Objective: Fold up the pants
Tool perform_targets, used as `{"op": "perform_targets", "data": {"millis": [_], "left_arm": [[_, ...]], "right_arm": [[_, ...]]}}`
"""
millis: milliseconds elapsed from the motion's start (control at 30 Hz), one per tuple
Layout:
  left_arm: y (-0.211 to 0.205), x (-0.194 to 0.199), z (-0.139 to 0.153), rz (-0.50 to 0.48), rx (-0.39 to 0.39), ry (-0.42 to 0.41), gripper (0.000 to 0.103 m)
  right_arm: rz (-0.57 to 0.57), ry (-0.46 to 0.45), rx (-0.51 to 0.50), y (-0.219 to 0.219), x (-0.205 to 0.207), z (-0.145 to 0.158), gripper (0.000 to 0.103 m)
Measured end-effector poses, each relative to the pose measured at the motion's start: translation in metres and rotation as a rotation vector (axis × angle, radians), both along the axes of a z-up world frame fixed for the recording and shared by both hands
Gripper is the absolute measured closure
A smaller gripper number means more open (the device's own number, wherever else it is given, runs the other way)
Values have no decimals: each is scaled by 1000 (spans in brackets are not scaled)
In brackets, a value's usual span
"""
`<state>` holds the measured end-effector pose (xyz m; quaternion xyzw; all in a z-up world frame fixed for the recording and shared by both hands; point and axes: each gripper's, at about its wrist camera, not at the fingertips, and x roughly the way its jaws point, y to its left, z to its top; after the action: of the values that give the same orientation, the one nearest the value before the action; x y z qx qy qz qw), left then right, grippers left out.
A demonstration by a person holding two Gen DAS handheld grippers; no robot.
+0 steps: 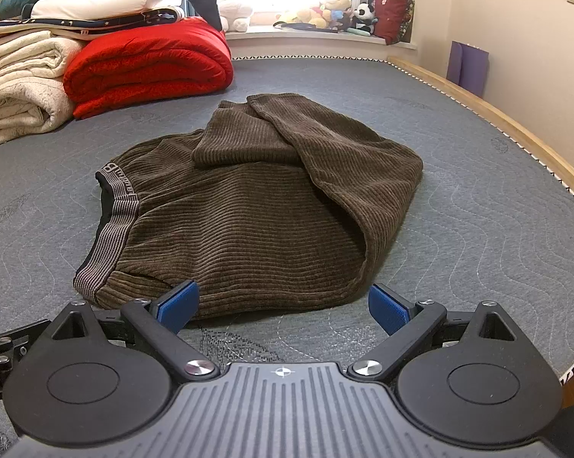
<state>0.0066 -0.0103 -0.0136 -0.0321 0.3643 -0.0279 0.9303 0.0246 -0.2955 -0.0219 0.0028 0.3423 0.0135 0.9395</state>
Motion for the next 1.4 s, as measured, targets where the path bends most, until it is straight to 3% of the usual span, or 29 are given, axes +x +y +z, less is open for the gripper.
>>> {"op": "perform_targets", "data": {"millis": [267, 367, 567, 633, 700, 767, 800, 833, 867, 900, 1067, 1200, 1267, 1400], "left_arm": [[3, -2, 2, -6, -20, -18, 0], [3, -4, 3, -4, -18, -36, 0], [0, -6, 4, -22, -21, -90, 0], [0, -7, 5, -42, -39, -106, 4], [-2, -7, 6, -66, -40, -110, 18], [-4, -4, 5, -99, -27, -105, 50], [-5, -3, 5, -110, -20, -103, 59], [-5, -2, 4, -127, -17, -101, 82], [-4, 0, 4, -140, -24, -100, 96], [-3, 2, 5, -143, -35, -101, 97], [16, 36, 2, -128, -105, -67, 97], [45, 88, -23, -21, -179, 19, 94], [64, 116, -42, 47, -250, 69, 79], [92, 159, -75, 146, -424, 131, 60]], "right_arm": [[1, 0, 2, 0, 0, 0, 7], [5, 2, 2, 1, 1, -2, 12], [20, 12, 10, 2, 6, -5, 29], [29, 14, 21, 3, 8, -5, 44], [36, 17, 45, 1, 10, -5, 55], [37, 21, 80, -1, 13, -5, 65], [35, 24, 97, -2, 15, -5, 70], [34, 30, 117, -3, 17, -4, 73], [33, 36, 136, -5, 20, -4, 74], [31, 44, 156, -6, 22, -6, 77], [21, 160, 301, -13, 43, -20, 76], [-9, 289, 453, -18, 60, -40, 71], [-30, 335, 495, -20, 67, -51, 66], [-102, 389, 557, -26, 79, -69, 61]]}}
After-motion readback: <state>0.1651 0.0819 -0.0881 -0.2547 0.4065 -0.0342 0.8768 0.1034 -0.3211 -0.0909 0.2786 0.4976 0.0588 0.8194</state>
